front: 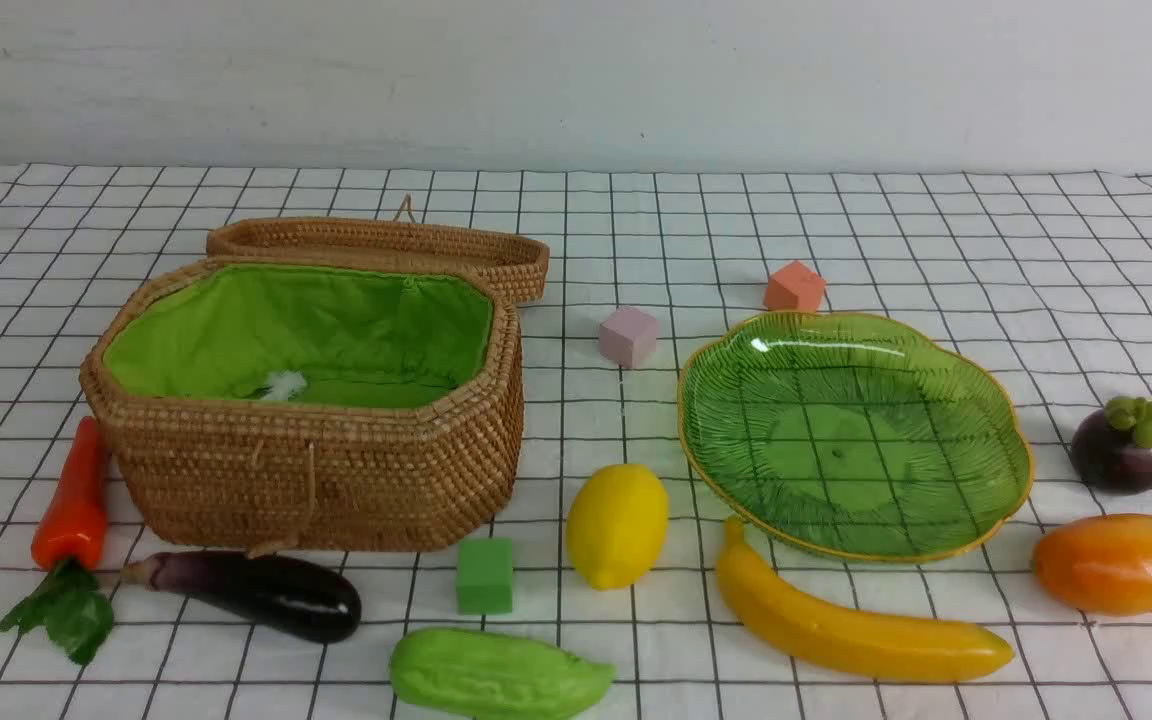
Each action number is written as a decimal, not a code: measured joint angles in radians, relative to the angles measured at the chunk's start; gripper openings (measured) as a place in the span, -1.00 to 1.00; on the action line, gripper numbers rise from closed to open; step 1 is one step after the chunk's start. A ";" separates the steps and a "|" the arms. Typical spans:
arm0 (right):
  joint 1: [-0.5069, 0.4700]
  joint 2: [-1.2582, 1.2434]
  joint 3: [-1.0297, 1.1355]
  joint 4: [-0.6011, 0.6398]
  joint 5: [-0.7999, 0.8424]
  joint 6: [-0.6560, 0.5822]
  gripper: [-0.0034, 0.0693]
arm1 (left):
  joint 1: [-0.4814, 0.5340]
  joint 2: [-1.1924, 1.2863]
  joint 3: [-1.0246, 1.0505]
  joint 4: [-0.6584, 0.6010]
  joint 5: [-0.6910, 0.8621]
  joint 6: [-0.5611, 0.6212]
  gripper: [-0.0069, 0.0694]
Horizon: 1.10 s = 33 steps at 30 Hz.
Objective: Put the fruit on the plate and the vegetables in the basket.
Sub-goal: Use the left arm to grab a carrot and put it into the left basket
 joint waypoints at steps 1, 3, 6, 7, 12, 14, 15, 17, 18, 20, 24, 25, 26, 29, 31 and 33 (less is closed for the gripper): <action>0.000 0.000 0.000 0.000 0.000 0.000 -0.24 | 0.000 0.000 0.000 0.000 0.000 0.000 -0.19; 0.000 0.000 0.000 0.000 0.000 0.000 -0.24 | 0.000 0.000 0.000 0.000 0.000 0.000 -0.19; 0.000 0.000 0.000 0.000 0.000 0.000 -0.24 | 0.000 0.000 0.000 0.000 0.000 0.000 -0.19; 0.000 0.000 0.000 0.000 0.000 0.000 -0.24 | 0.000 0.000 0.000 0.000 0.000 0.000 -0.19; 0.000 0.000 0.000 0.000 0.000 0.000 -0.24 | 0.000 0.000 0.000 0.000 0.000 0.000 -0.19; 0.000 0.000 0.000 0.000 0.000 0.000 -0.24 | 0.000 0.000 0.000 0.000 0.000 0.000 -0.19; 0.000 0.000 0.000 0.000 0.000 0.000 -0.24 | 0.000 0.000 0.000 0.000 0.000 0.000 -0.19; 0.000 0.000 0.000 0.000 0.000 0.000 -0.24 | 0.000 0.000 0.000 0.000 0.000 0.000 -0.19; 0.000 0.000 0.000 0.000 0.000 0.000 -0.24 | 0.000 0.000 0.000 0.000 0.000 0.000 -0.19; 0.000 0.000 0.000 0.000 0.000 0.000 -0.24 | 0.000 0.000 0.000 -0.006 -0.007 -0.001 -0.19; 0.000 0.000 0.000 0.000 0.000 0.000 -0.24 | 0.000 0.000 0.000 -0.140 -0.067 -0.071 -0.19; 0.000 0.000 0.000 0.000 0.000 0.000 -0.24 | 0.000 0.000 0.000 -0.185 -0.083 -0.100 -0.19; 0.000 0.000 0.000 0.000 0.000 0.000 -0.24 | 0.000 0.000 0.000 -0.242 -0.104 -0.120 -0.19; 0.000 0.000 0.000 0.000 0.000 0.000 -0.24 | 0.000 0.000 0.000 -0.361 -0.184 -0.166 -0.19; 0.000 0.000 0.000 0.000 0.000 0.000 -0.24 | 0.000 0.000 0.000 -0.461 -0.250 -0.189 -0.19; 0.000 0.000 0.000 0.000 0.000 0.000 -0.24 | 0.000 0.000 0.000 -0.582 -0.343 -0.201 -0.19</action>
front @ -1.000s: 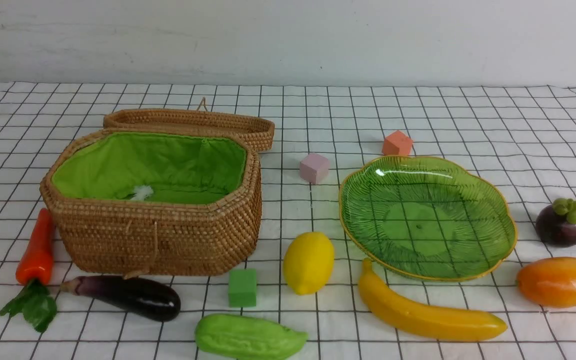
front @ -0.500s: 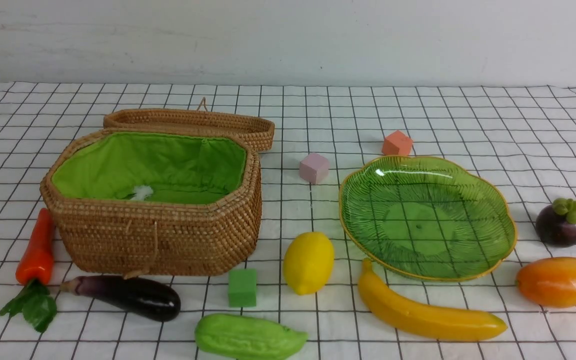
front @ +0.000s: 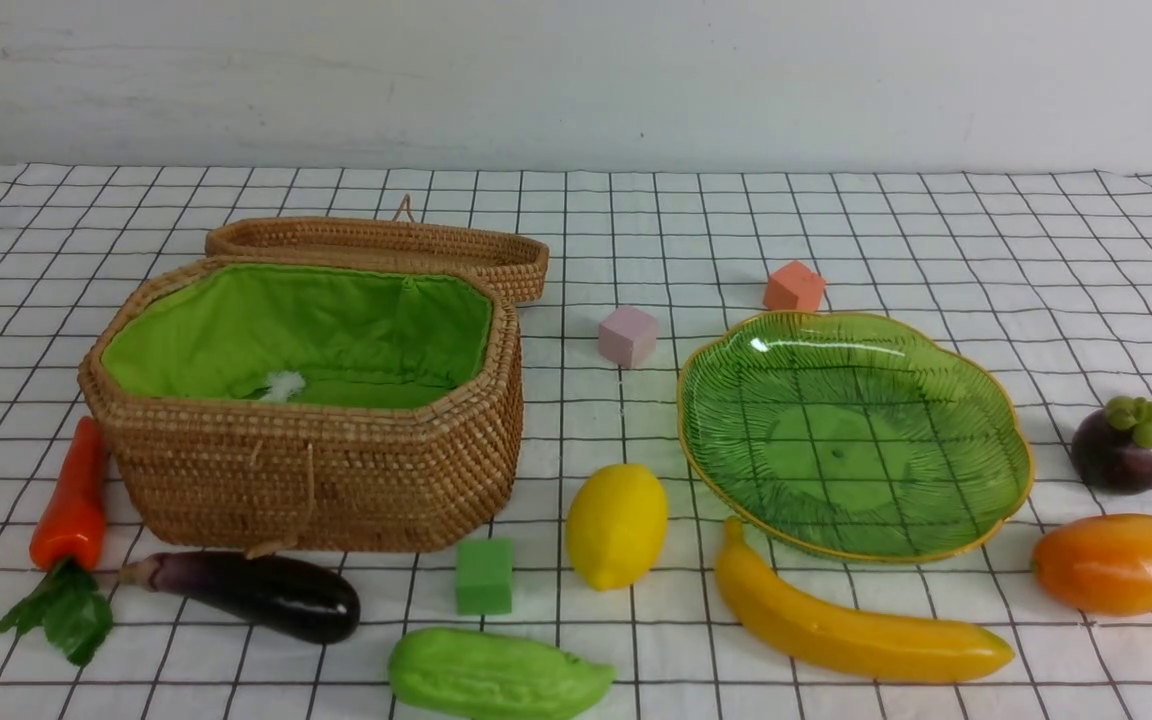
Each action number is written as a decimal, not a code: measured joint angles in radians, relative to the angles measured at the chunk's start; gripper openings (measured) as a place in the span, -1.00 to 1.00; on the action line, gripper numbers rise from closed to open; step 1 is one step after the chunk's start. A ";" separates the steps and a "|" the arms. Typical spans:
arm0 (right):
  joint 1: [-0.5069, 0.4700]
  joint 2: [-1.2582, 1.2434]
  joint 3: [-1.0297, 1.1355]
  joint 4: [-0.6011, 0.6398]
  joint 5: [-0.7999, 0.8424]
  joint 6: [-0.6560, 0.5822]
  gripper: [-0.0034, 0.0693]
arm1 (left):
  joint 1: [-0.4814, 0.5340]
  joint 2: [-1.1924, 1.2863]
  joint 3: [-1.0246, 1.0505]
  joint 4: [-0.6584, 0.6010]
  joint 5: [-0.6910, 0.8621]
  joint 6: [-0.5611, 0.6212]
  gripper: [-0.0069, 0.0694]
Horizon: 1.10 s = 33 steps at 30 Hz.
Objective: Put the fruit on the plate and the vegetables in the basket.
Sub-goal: Use the left arm to grab a carrot and put it into the left basket
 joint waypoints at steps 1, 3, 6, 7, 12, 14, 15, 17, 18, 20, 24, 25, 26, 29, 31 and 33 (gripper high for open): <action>0.000 0.000 0.000 0.000 0.000 0.000 -0.24 | 0.000 0.000 0.000 -0.019 -0.027 0.000 -0.20; 0.000 0.000 0.000 0.000 0.000 0.000 -0.24 | 0.000 0.000 0.000 -0.055 -0.066 0.000 -0.25; 0.000 0.000 0.000 0.000 0.000 0.000 -0.24 | 0.000 0.000 -0.008 -0.063 -0.047 0.006 -0.42; 0.000 0.000 0.000 0.000 0.000 0.000 -0.24 | 0.000 0.000 -0.028 -0.060 -0.020 0.021 -0.51; 0.000 0.000 0.000 0.000 0.000 0.000 -0.24 | 0.000 0.073 -0.200 0.017 0.142 0.192 -0.85; 0.000 0.000 0.000 -0.010 0.000 0.000 -0.24 | 0.000 0.145 -0.272 0.069 0.206 0.259 -0.85; 0.000 0.000 0.000 -0.022 -0.001 0.000 -0.24 | 0.000 0.194 -0.312 0.093 0.242 0.281 -0.85; 0.000 0.000 0.000 -0.057 -0.011 0.000 -0.24 | 0.000 0.298 -0.385 0.132 0.330 0.301 -0.85; 0.000 0.000 0.002 -0.071 -0.022 0.000 -0.24 | 0.000 0.341 -0.417 0.148 0.374 0.304 -0.85; 0.000 0.000 0.008 -0.094 -0.054 0.001 -0.24 | 0.000 0.473 -0.523 0.202 0.543 0.311 -0.85; 0.000 0.000 0.009 -0.029 -0.115 0.060 -0.24 | 0.000 0.638 -0.632 0.292 0.752 0.314 -0.85; 0.000 0.000 0.009 0.006 -0.134 0.090 -0.24 | 0.000 0.674 -0.662 0.320 0.800 0.314 -0.85; 0.000 0.000 0.009 0.042 -0.152 0.122 -0.24 | 0.000 0.704 -0.682 0.339 0.826 0.313 -0.85; 0.000 0.000 0.009 0.124 -0.188 0.187 -0.24 | 0.000 0.751 -0.712 0.373 0.847 0.308 -0.85; 0.000 0.000 0.009 0.192 -0.222 0.241 -0.24 | 0.000 0.773 -0.728 0.399 0.855 0.298 -0.85; 0.000 0.000 0.009 0.248 -0.257 0.269 -0.24 | 0.000 0.777 -0.734 0.431 0.855 0.278 -0.85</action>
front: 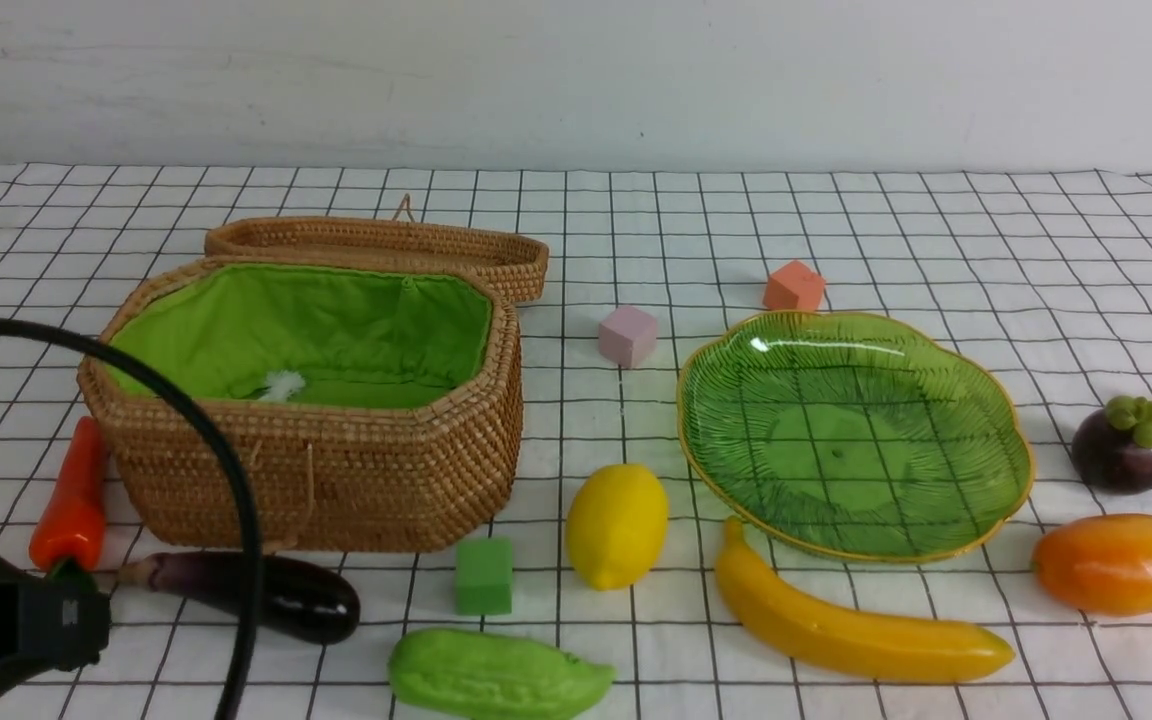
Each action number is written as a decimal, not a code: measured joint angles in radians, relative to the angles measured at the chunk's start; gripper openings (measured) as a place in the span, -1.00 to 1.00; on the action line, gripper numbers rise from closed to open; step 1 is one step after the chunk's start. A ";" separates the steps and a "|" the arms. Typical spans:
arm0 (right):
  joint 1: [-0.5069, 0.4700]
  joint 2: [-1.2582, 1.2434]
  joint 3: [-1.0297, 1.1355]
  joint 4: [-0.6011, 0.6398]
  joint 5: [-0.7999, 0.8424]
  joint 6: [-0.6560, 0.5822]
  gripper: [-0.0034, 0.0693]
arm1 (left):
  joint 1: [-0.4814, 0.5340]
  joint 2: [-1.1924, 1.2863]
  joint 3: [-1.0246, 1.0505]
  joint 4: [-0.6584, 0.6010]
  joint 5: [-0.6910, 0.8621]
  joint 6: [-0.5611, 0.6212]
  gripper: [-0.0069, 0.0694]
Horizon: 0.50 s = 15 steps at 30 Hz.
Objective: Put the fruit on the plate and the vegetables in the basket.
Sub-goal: Use the left arm to grab a carrot and put it into the left basket
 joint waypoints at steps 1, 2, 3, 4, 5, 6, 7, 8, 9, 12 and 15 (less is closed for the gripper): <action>0.000 0.000 0.000 0.004 -0.004 0.003 -0.24 | 0.000 0.000 -0.002 0.005 0.000 -0.003 -0.85; 0.000 0.000 0.000 0.023 -0.019 0.007 -0.24 | 0.000 0.001 -0.006 0.029 0.002 -0.021 -0.85; 0.000 0.000 0.000 0.067 -0.051 0.016 -0.24 | 0.000 0.002 -0.014 0.072 0.002 -0.053 -0.85; 0.002 0.000 -0.004 0.091 -0.056 0.021 -0.24 | 0.000 0.001 -0.020 0.106 0.005 -0.082 -0.85; 0.008 0.000 -0.015 0.119 -0.040 0.025 -0.26 | 0.000 0.001 -0.026 0.137 0.007 -0.108 -0.85; 0.020 0.000 -0.043 0.139 0.004 0.025 -0.27 | 0.000 0.004 -0.031 0.166 0.007 -0.142 -0.85; 0.040 0.007 -0.110 0.152 0.078 0.012 -0.31 | 0.000 0.008 -0.039 0.218 0.007 -0.184 -0.85; 0.061 0.020 -0.160 0.155 0.135 -0.010 -0.34 | 0.000 0.018 -0.044 0.252 0.007 -0.216 -0.85; 0.085 0.048 -0.232 0.156 0.212 -0.046 -0.38 | 0.000 0.031 -0.050 0.279 0.007 -0.244 -0.85; 0.154 0.190 -0.461 0.141 0.468 -0.190 -0.48 | 0.000 0.085 -0.069 0.316 0.007 -0.288 -0.85; 0.205 0.338 -0.671 0.126 0.692 -0.289 -0.53 | 0.000 0.151 -0.092 0.337 0.007 -0.298 -0.85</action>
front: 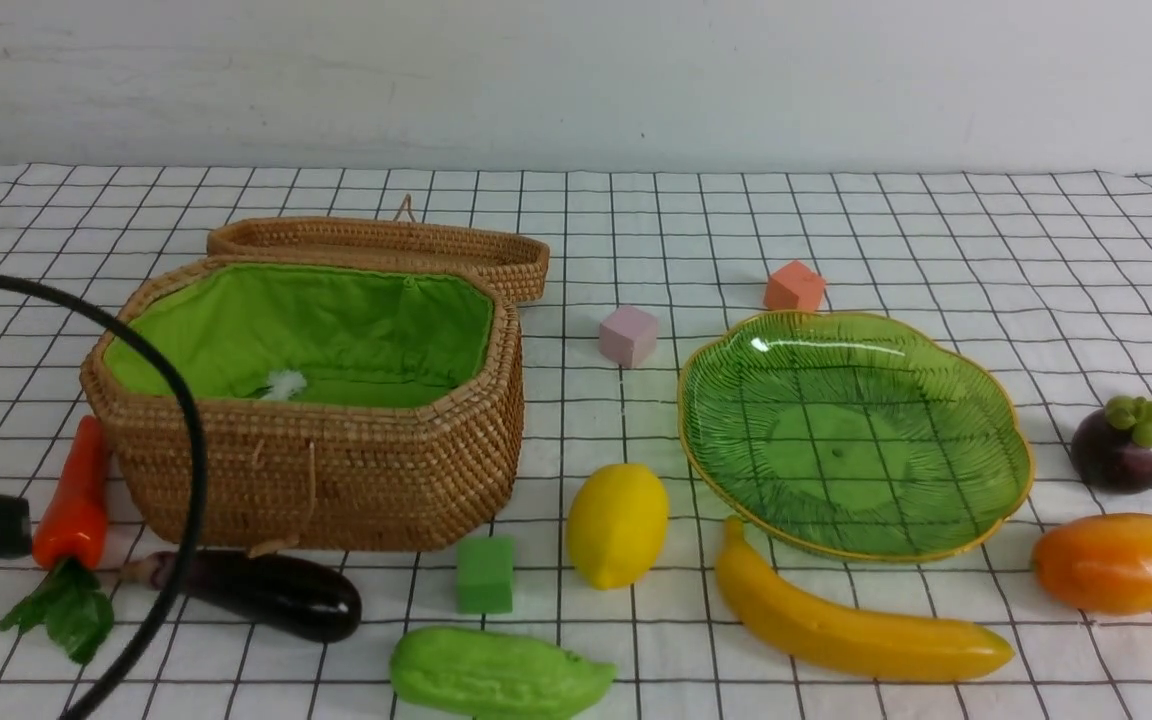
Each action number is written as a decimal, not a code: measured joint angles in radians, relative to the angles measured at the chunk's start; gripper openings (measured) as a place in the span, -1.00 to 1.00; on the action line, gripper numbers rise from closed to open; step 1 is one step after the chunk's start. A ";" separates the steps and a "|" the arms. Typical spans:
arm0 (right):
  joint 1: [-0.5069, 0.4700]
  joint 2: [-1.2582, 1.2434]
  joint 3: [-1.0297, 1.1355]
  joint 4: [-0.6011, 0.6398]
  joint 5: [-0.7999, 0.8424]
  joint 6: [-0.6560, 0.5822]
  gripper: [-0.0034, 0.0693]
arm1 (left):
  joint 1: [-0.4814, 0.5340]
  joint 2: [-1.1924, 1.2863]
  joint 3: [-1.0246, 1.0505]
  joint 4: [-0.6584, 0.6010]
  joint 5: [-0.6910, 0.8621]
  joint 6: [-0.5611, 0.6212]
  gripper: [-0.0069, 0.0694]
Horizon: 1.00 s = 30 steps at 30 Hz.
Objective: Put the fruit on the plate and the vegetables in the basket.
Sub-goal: Use the left arm to grab a carrot and put it into the left basket
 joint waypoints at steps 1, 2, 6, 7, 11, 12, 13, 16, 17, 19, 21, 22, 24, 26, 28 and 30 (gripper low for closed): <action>0.006 0.021 -0.030 -0.003 0.034 -0.021 -0.53 | 0.000 0.015 -0.006 0.010 0.000 -0.001 -0.85; 0.022 0.090 -0.129 -0.007 0.141 -0.066 -0.54 | 0.000 0.047 -0.022 0.037 0.000 -0.008 -0.85; 0.035 0.209 -0.337 -0.010 0.324 -0.152 -0.54 | 0.000 0.109 -0.057 0.120 0.000 -0.047 -0.85; 0.035 0.244 -0.410 -0.009 0.368 -0.179 -0.54 | 0.000 0.139 -0.072 0.157 0.000 -0.066 -0.85; 0.035 0.262 -0.516 0.024 0.394 -0.228 -0.54 | 0.062 0.228 -0.096 0.174 -0.014 -0.081 -0.85; 0.035 0.260 -0.523 0.033 0.399 -0.237 -0.54 | 0.095 0.253 -0.098 0.154 -0.023 -0.072 -0.85; 0.035 0.259 -0.524 0.037 0.401 -0.242 -0.54 | 0.102 0.258 -0.098 0.154 -0.026 -0.068 -0.85; 0.035 0.244 -0.527 0.060 0.423 -0.290 -0.54 | 0.206 0.337 -0.099 0.048 -0.085 0.006 -0.85; 0.035 0.237 -0.527 0.073 0.434 -0.318 -0.54 | 0.232 0.365 -0.100 0.003 -0.115 0.043 -0.85; 0.045 0.224 -0.527 0.092 0.437 -0.359 -0.53 | 0.250 0.411 -0.101 -0.040 -0.155 0.092 -0.85; 0.068 0.209 -0.528 0.117 0.441 -0.409 -0.53 | 0.253 0.459 -0.102 -0.081 -0.190 0.148 -0.85; 0.082 0.204 -0.527 0.125 0.442 -0.427 -0.53 | 0.253 0.483 -0.102 -0.098 -0.204 0.177 -0.84; 0.111 0.193 -0.529 0.139 0.443 -0.463 -0.52 | 0.253 0.531 -0.102 -0.116 -0.230 0.219 -0.76; 0.131 0.189 -0.530 0.152 0.446 -0.485 -0.52 | 0.253 0.568 -0.102 -0.119 -0.257 0.234 -0.58; 0.143 0.189 -0.531 0.158 0.446 -0.496 -0.52 | 0.253 0.596 -0.102 -0.119 -0.277 0.241 -0.37; 0.144 0.189 -0.531 0.158 0.446 -0.498 -0.51 | 0.253 0.618 -0.102 -0.112 -0.292 0.242 -0.12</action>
